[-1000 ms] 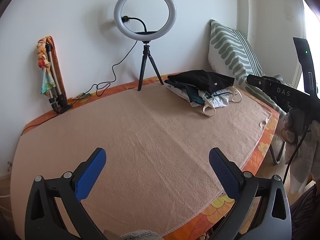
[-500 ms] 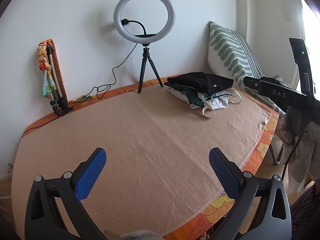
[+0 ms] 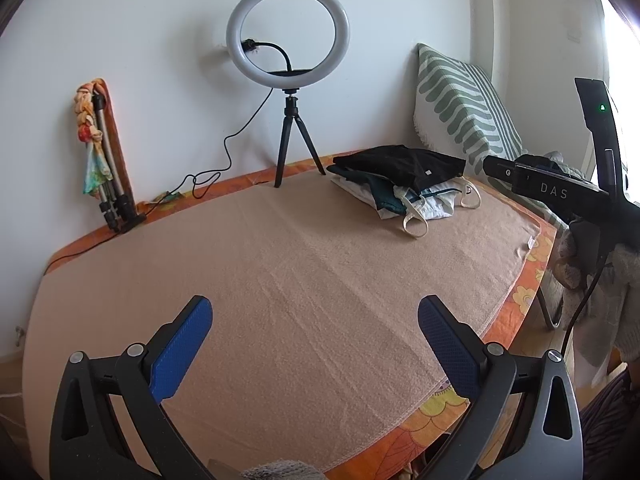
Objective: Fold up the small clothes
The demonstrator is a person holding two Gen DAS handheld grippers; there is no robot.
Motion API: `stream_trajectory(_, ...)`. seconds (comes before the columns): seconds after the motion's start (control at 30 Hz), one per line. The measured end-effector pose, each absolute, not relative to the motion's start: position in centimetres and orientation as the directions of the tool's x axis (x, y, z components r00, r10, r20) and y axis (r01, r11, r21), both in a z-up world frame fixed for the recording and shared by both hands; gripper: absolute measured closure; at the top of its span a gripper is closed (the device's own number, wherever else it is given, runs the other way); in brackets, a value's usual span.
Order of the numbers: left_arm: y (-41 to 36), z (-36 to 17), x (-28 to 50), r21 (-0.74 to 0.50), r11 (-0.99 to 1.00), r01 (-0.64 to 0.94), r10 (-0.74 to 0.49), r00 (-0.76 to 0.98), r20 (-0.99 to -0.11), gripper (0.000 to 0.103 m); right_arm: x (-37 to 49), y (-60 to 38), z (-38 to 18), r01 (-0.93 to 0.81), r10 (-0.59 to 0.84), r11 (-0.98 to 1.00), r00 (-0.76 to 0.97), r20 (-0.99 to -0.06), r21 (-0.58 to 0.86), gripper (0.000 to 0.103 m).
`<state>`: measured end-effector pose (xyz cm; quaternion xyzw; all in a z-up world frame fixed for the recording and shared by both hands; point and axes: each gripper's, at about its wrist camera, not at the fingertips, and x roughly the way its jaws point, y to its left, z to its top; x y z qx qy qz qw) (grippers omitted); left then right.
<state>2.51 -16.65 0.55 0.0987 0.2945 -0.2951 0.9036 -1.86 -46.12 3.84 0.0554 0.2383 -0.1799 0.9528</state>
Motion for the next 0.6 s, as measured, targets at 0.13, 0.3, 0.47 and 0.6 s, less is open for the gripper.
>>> stream_trajectory(0.13,-16.63,0.54,2.5,0.002,0.806,0.592,-0.477,0.651,-0.59,0.001,-1.82,-46.12,3.83,0.368,-0.315,0.93,0.822,-0.475,0.02,0.0)
stream_trajectory(0.3,-16.45,0.73,2.26,0.004,0.804,0.594,-0.484,0.659,-0.575,0.001,-1.84,-46.01,3.81,0.367,-0.314,0.93,0.822,-0.476,0.021,0.0)
stream_trajectory(0.47,-16.15,0.74,2.19,-0.008,0.805,0.594,-0.492,0.66,-0.568,0.001,-1.8,-45.94,3.78,0.368,-0.315,0.93,0.821,-0.476,0.02,0.0)
stream_trajectory(0.6,-16.03,0.81,2.24,-0.01,0.811,0.585,-0.487,0.666,-0.565,0.001,-1.65,-45.92,3.76,0.366,-0.313,0.931,0.822,-0.476,0.019,0.0)
